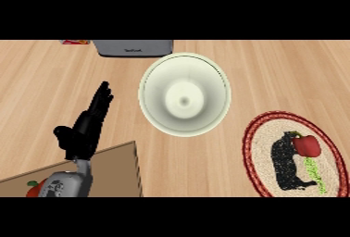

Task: Pick the can from the placemat and place it in the bowl

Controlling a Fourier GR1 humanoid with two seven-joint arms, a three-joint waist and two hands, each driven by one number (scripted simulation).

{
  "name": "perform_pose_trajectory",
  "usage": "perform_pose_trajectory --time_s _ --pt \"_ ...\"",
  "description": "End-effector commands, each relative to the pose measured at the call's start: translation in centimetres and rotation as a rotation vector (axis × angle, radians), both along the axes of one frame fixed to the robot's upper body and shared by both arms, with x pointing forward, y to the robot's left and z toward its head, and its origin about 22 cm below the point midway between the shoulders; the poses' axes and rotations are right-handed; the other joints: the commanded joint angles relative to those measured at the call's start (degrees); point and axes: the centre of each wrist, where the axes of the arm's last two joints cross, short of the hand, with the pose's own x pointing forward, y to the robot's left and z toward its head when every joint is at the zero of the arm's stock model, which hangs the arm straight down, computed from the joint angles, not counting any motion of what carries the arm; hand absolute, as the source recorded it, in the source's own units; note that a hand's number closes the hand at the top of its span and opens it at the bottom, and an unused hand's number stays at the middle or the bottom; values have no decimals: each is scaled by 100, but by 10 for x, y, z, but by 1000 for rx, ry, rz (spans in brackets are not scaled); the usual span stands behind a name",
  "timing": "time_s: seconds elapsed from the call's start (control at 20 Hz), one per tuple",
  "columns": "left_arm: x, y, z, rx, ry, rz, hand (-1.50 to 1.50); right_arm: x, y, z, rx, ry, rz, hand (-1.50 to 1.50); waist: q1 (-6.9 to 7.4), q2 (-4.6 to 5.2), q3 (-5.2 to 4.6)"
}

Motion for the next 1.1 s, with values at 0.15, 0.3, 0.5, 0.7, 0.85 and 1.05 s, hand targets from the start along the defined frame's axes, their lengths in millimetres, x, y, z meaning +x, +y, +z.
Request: perform_pose_trajectory --time_s 0.15,0.3,0.5,0.7,0.85,1.05 --pt "3 -10 3 -13 7 -15 0 9 22 53 21 -8 -88 150 50 7 -9" --pt "9 5 6 4 12 -21 0 19 51 68 14 3 -110 150 40 -1 -6" --pt "4 -1 0 5 -18 -3 0 41 67 92 -20 -7 -194 150 26 -4 -2" --pt "-8 -17 -14 3 -3 -13 0 67 95 95 -79 -87 -274 150 71 9 -2" --pt "-4 -7 14 6 -5 -9 0 90 96 90 -126 -142 -334 150 95 7 5" --pt "-10 -8 1 -3 3 -22 0 119 107 89 -187 -255 -392 150 103 18 4"
